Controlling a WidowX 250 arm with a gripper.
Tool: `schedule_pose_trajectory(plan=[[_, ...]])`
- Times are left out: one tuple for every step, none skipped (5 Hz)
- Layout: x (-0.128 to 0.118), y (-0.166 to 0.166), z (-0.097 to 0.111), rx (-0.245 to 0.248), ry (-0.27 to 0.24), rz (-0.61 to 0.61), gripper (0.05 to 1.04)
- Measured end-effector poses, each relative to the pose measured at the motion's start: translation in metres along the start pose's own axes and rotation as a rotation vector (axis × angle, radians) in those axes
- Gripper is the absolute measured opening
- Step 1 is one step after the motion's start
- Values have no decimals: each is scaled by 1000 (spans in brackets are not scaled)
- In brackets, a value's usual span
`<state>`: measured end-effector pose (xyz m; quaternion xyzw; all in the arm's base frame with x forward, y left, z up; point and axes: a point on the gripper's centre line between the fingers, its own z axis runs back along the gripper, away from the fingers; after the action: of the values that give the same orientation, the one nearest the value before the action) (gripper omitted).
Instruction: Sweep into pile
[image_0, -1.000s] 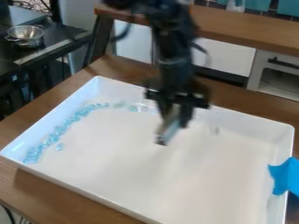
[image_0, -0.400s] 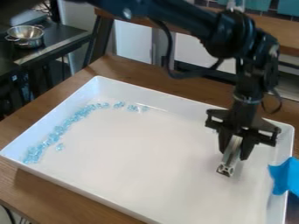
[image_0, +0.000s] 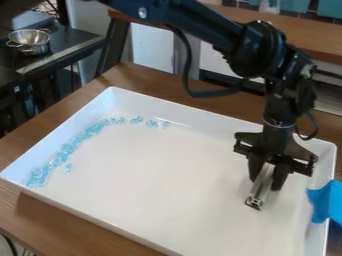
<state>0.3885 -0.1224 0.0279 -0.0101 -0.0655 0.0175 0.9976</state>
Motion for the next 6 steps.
schedule_pose_trajectory(plan=[[-6, 27, 2, 3, 18, 0, 390], [-8, 56, 2, -2, 37, 18, 390], [-8, 82, 2, 2, 64, 51, 390], [-8, 101, 5, -8, 88, 83, 390], [-4, 132, 7, -8, 91, 158, 390], [-5, 148, 8, -10, 99, 194, 390]])
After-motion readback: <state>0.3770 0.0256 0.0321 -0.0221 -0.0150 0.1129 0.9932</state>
